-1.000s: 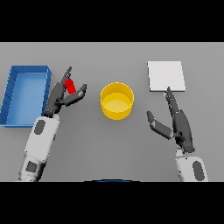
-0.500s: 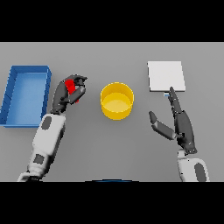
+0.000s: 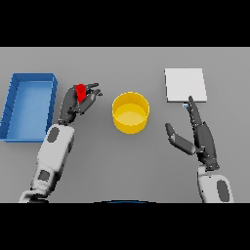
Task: Pick up the red beaker and tilt it to pour out 1 green nut into yellow bowl. Pick up the yellow bowl and place it on the metallic measuring scale.
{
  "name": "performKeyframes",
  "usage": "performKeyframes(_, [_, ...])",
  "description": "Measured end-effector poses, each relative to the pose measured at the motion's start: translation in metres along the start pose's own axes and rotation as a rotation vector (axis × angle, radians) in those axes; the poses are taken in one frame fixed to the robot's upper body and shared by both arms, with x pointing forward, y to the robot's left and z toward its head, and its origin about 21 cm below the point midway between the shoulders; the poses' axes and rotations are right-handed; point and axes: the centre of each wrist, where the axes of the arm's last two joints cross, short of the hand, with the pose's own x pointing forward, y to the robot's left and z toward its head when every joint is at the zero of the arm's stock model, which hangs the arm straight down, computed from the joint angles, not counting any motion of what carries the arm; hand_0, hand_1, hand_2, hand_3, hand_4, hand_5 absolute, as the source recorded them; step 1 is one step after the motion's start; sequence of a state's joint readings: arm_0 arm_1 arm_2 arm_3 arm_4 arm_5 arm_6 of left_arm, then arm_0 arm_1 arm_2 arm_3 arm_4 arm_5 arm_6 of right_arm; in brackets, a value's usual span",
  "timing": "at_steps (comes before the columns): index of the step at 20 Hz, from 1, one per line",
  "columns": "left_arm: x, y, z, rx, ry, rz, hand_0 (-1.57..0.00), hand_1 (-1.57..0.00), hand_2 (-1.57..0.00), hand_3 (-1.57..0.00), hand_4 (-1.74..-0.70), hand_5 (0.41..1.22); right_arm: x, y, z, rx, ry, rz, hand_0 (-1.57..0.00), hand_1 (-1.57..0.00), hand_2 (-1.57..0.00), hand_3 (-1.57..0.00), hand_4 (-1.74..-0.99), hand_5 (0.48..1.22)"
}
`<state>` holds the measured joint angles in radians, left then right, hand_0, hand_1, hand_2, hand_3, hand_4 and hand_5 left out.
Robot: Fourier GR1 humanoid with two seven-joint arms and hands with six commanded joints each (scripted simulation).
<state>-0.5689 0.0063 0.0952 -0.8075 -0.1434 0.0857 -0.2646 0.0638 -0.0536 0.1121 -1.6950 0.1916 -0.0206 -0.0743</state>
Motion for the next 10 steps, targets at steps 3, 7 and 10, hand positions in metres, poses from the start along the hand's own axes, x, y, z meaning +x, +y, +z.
performKeyframes(3, [0.015, 0.008, -0.004, -0.008, -0.058, 0.087, -1.53, -1.53, -1.53, -1.52, -1.69, 1.14, 0.001, -0.003, 0.002, -0.003, -0.009, 0.011, 0.0, 0.0, 0.0, 0.0, -1.236, 0.644])
performKeyframes(7, [0.038, 0.016, -0.008, -0.03, -0.088, 0.065, -1.55, -1.55, -1.55, -1.55, -1.72, 1.131, -0.001, 0.001, 0.001, 0.008, -0.003, 0.008, 0.0, 0.0, 0.0, 0.0, -1.226, 0.65])
performKeyframes(10, [0.054, 0.018, -0.012, -0.057, -0.096, -0.014, -1.56, -1.56, -1.56, -1.55, -1.72, 1.133, 0.0, 0.001, -0.001, -0.002, -0.037, 0.039, 0.0, 0.0, 0.0, 0.0, -1.219, 0.659])
